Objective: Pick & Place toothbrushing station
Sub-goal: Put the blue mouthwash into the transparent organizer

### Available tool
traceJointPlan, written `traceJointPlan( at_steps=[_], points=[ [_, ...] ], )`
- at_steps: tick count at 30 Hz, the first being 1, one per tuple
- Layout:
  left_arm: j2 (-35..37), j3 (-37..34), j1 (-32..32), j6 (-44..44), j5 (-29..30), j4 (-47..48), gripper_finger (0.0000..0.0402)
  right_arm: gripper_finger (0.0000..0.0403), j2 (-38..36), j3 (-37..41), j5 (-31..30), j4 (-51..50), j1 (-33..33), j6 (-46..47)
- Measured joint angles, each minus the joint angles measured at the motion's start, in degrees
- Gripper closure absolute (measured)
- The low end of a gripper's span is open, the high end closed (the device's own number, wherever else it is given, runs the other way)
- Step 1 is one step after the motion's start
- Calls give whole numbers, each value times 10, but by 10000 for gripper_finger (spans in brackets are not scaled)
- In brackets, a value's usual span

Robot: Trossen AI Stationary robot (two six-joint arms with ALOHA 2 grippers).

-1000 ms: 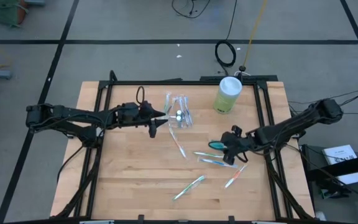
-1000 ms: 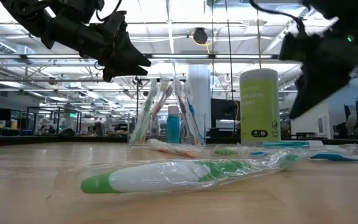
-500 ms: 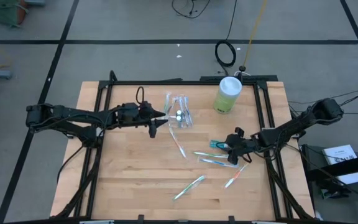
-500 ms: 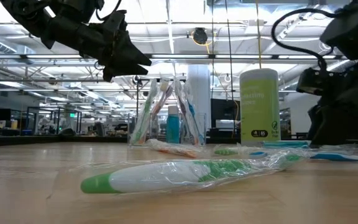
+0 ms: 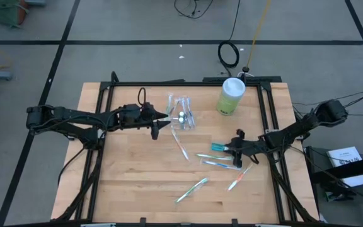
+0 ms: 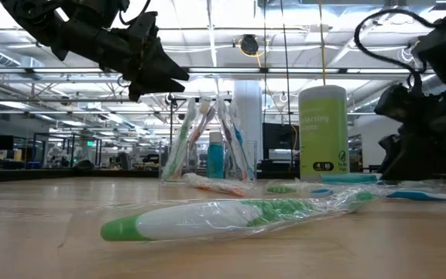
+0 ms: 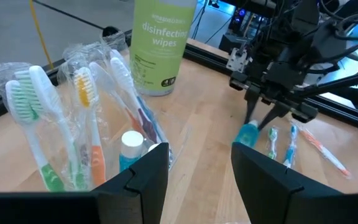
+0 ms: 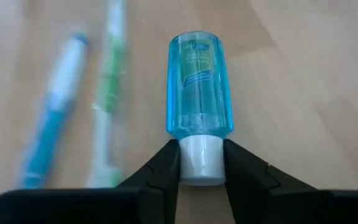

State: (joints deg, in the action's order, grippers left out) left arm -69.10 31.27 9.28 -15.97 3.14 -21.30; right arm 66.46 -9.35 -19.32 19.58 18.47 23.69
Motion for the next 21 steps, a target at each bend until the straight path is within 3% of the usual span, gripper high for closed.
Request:
traceJointPlan(
  at_steps=[7, 15, 21],
  points=[
    [0, 0, 0, 0, 2, -9, 220, 313, -1, -81, -77, 38, 0, -97],
    [0, 0, 0, 2, 5, -37, 220, 313, 14, -255, -91, 45, -15, -284],
    [0, 0, 2, 3, 1, -34, 220, 313, 111, -420, -90, -75, -21, -423]
  ],
)
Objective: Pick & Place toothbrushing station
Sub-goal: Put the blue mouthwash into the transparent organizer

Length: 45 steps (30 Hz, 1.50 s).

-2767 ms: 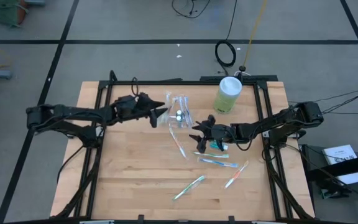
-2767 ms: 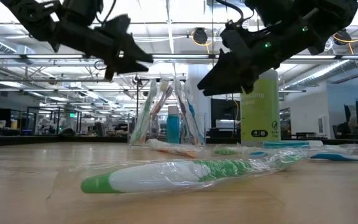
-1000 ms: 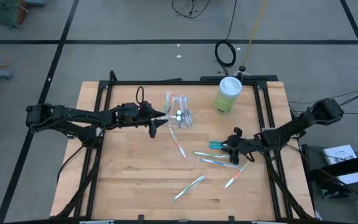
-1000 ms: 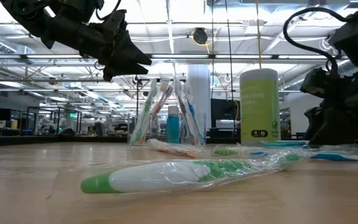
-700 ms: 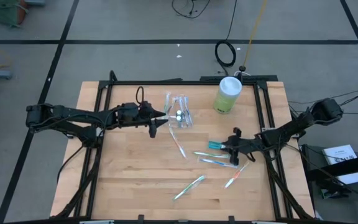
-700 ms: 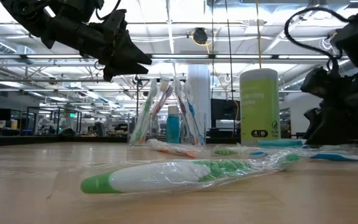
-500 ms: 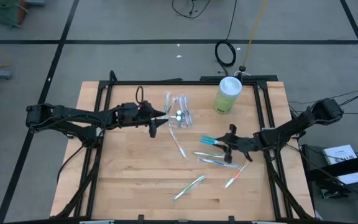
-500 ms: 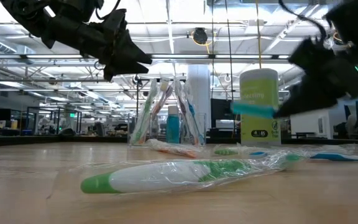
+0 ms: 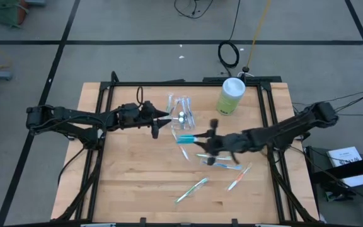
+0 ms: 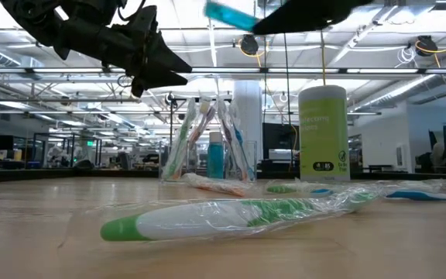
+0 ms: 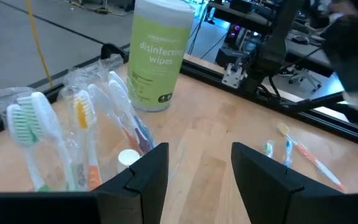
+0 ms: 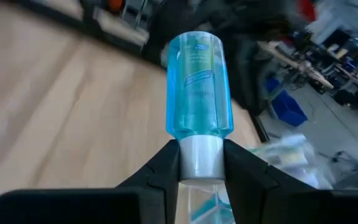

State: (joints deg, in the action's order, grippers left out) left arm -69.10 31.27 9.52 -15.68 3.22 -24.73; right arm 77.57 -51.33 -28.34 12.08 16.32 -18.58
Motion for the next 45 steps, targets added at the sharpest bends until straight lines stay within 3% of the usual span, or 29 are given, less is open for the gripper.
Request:
traceJointPlan(
  at_steps=[3, 10, 16, 24, 30, 39, 45],
  points=[
    [17, 0, 10, 5, 2, 4, 220, 313, 70, -97, -6, -103, -8, -53],
    [107, 0, 56, 60, 6, 51, 220, 312, 188, -257, -131, -269, -34, -217],
    [177, 0, 84, 68, 33, 134, 220, 310, 238, -275, -216, -244, -77, -467],
    [172, 0, 88, 75, 33, 180, 220, 310, 293, -275, -226, -232, -141, -723],
    [147, 0, 88, 79, 34, 206, 220, 310, 304, -275, -220, -228, -152, -769],
    [115, 0, 87, 19, 33, 206, 220, 297, 304, -275, -150, -230, -153, -838],
    [110, 0, 81, -1, 24, 207, 220, 268, 304, -275, -150, -231, -157, -811]
  ],
)
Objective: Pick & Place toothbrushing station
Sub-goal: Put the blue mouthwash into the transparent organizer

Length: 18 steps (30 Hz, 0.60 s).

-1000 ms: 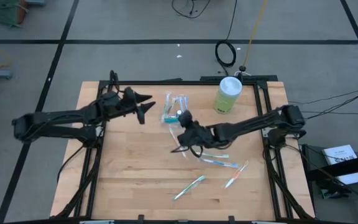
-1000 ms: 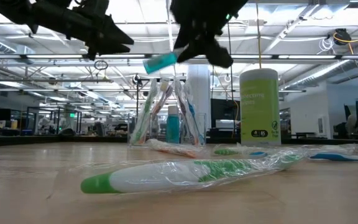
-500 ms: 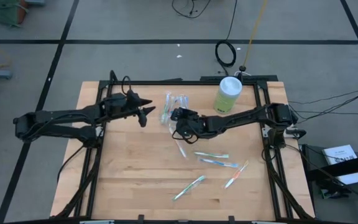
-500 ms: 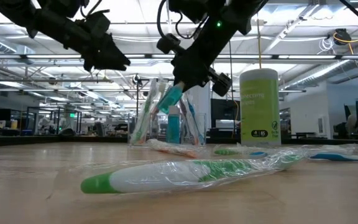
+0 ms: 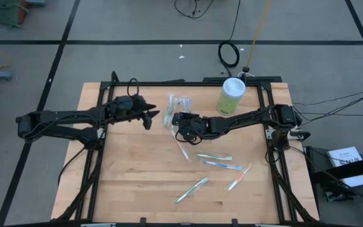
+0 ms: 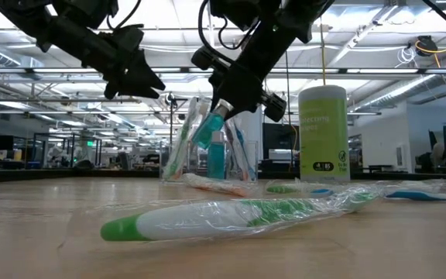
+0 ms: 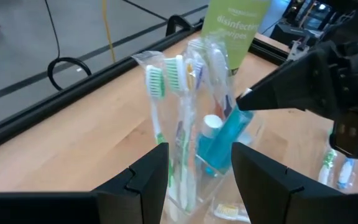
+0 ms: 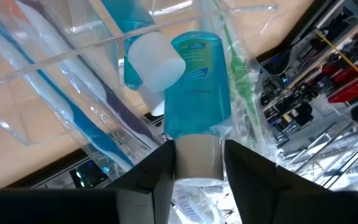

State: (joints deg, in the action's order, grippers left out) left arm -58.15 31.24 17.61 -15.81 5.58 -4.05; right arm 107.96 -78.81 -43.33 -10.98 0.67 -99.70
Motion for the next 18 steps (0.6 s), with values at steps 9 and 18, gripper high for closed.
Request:
traceJointPlan(
  at_steps=[9, 18],
  points=[
    [0, 0, -17, 0, 0, -5, 220, 245, 0, 0, 1, 0, 0, 5],
    [0, 0, -16, -2, 5, -5, 220, 235, 0, 0, 1, 80, 0, 42]
  ],
)
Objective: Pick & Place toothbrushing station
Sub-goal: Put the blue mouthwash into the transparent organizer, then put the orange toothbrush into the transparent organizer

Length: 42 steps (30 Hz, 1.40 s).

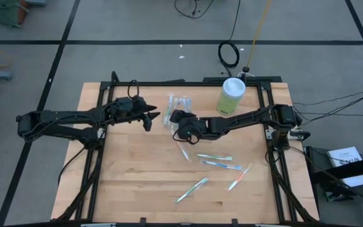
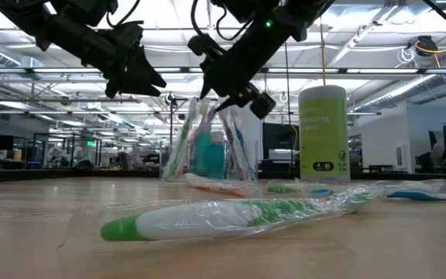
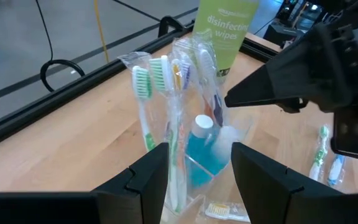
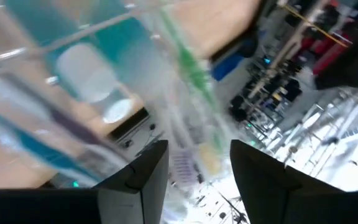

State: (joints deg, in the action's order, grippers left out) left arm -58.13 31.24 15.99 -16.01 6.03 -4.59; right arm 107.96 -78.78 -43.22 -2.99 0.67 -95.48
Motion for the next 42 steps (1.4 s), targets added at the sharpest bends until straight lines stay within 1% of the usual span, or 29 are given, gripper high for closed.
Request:
traceJointPlan(
  at_steps=[5, 7, 9, 12, 17, 19, 23, 25, 26, 27, 30, 33, 35, 36, 38, 40, 42],
  points=[
    [0, 0, 0, 0, 0, 0, 220, 237, 0, 0, -2, 30, 0, 3],
    [0, 0, 0, 0, 0, 0, 220, 237, 0, 0, -2, 32, 1, 27],
    [0, 0, 0, 3, 0, 0, 220, 238, 0, 0, -3, 32, 1, 72],
    [0, 0, 0, 7, 0, 0, 220, 238, 0, 0, -3, 32, 3, 182],
    [0, 0, 0, 7, 0, 0, 220, 238, 0, 0, -4, 31, 18, 429],
    [0, 0, 0, 7, 0, 0, 220, 238, -1, 0, -3, 25, 29, 509],
    [0, 0, 0, 5, 1, 1, 220, 238, -7, 0, -1, -24, 54, 653],
    [0, 0, 0, 4, 0, 1, 220, 238, -12, 0, 3, -79, 66, 735],
    [0, 0, 0, 2, 0, 1, 220, 238, -16, 1, 15, -111, 72, 778],
    [0, 0, 0, 2, 0, 1, 220, 238, -20, 1, 41, -141, 77, 824],
    [0, 0, 0, -4, 0, 1, 220, 238, -33, 1, 167, -211, 86, 957],
    [0, 0, 0, -13, 0, 1, 220, 238, -32, 1, 279, -236, 93, 1071],
    [0, 0, -2, -17, 0, 1, 220, 238, -32, 1, 327, -239, 97, 1128],
    [0, 0, -3, -21, 0, 1, 220, 238, -32, 1, 341, -238, 99, 1149],
    [0, 0, -7, -25, 0, 1, 220, 238, -31, 1, 341, -235, 104, 1176],
    [0, 0, -11, -24, 0, 0, 220, 238, -31, 9, 308, -208, 107, 1190],
    [0, 0, -12, -23, 0, -3, 220, 238, -31, 29, 260, -148, 106, 1212]
  ],
)
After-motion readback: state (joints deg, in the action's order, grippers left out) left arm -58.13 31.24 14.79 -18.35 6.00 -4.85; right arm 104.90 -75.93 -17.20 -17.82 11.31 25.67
